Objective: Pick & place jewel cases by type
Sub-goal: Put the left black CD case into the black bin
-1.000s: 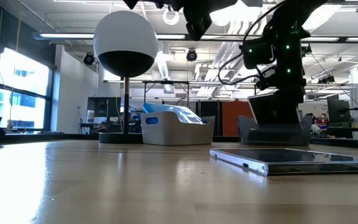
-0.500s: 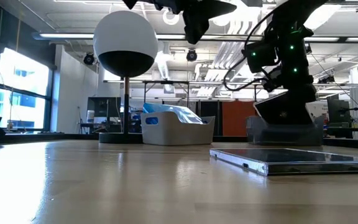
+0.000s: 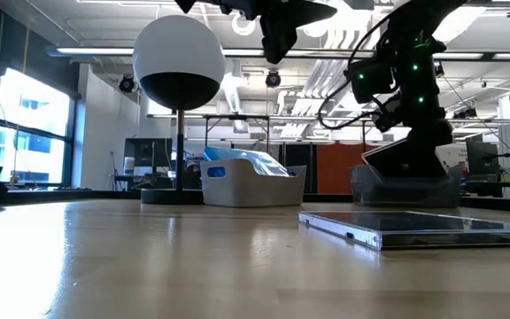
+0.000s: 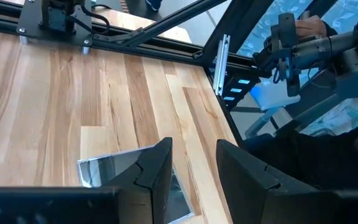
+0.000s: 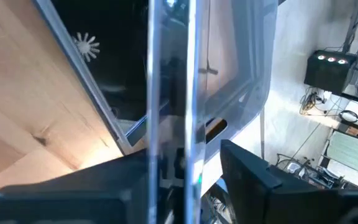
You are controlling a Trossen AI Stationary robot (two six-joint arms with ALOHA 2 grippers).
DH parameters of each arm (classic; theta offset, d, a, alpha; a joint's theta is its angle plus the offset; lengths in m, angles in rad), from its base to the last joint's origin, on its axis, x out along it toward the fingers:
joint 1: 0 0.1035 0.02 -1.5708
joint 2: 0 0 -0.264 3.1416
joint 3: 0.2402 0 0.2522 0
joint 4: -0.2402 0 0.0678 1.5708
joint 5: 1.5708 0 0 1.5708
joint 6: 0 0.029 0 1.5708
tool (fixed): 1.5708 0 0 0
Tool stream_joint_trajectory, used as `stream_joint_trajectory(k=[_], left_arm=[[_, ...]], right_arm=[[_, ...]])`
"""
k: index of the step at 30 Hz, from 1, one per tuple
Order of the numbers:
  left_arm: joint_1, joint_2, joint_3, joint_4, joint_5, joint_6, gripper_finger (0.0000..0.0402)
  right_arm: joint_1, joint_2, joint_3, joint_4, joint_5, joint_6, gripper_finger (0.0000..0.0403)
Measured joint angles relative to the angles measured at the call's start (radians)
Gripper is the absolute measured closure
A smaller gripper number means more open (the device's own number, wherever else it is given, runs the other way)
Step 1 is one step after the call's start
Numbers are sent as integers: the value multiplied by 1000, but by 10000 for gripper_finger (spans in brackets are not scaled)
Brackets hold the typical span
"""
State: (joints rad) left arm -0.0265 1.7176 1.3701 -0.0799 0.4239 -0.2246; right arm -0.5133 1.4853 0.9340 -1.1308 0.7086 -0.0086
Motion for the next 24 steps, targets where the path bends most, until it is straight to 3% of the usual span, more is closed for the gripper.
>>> stream_joint_trajectory(k=[6, 18, 24], left_arm=[[0, 0, 0, 0, 0, -16, 278], [0, 0, 0, 3, 1, -43, 278], [0, 0, 0, 2, 13, -71, 278]], right_arm=[[64, 0, 0, 89, -60, -34, 246], [210, 0, 87, 295, -15, -132, 242], [267, 0, 144, 214, 5, -154, 242]])
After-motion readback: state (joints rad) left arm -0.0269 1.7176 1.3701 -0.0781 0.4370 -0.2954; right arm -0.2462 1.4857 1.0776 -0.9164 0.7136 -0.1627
